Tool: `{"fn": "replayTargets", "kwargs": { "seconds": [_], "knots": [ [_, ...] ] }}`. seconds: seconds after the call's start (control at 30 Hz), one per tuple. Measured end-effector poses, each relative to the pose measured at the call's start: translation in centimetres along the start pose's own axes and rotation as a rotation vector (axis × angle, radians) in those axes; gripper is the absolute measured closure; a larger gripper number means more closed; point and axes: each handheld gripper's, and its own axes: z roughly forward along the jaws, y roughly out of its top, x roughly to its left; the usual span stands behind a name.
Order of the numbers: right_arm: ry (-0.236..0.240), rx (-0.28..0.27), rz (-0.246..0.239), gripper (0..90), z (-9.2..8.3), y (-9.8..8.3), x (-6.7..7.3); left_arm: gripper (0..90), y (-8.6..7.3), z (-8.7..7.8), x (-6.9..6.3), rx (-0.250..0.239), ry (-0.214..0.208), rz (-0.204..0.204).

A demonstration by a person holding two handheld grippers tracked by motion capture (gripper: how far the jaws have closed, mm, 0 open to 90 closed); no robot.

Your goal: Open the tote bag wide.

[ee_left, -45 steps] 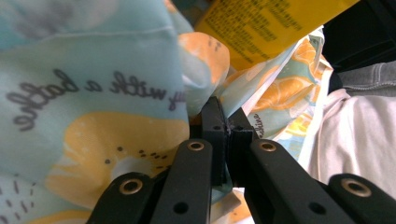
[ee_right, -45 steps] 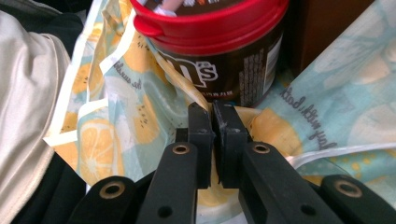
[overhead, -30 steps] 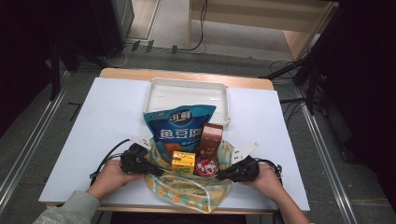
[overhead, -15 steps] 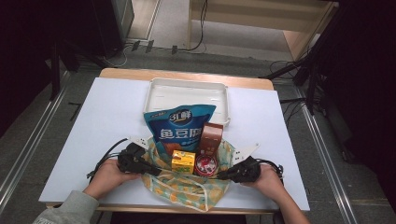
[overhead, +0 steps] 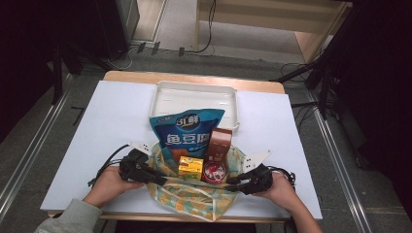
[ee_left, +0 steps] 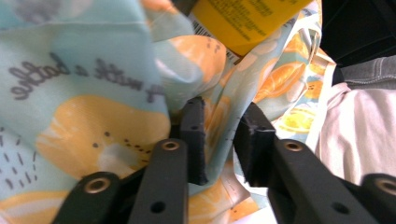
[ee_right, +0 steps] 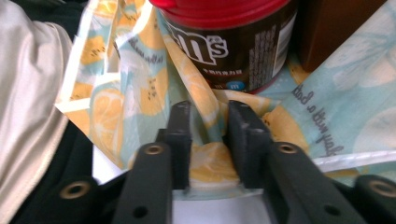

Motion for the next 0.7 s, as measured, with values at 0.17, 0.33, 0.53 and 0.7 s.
{"fn": "replayTargets", "kwargs": {
  "seconds": [0.17, 0.33, 0.53, 0.7],
  "knots": [
    [-0.003, -0.034, 0.000, 59.1, -1.0, 0.2, 0.7, 62.5, -0.1, -0.8, -0.8, -0.029, -0.008, 0.014],
    [0.011, -0.073, 0.017, 51.1, -2.0, 0.3, 1.1, 55.7, -0.1, -1.5, -1.6, -0.048, -0.010, 0.028],
    [0.010, -0.143, 0.013, 48.0, -3.5, 1.2, 1.8, 50.0, 0.5, -3.2, -2.9, -0.091, 0.006, 0.061],
    [-0.040, -0.188, 0.001, 51.8, -4.7, 2.0, 2.0, 50.1, 1.2, -4.5, -3.0, -0.117, 0.023, 0.067]
  ]
}}
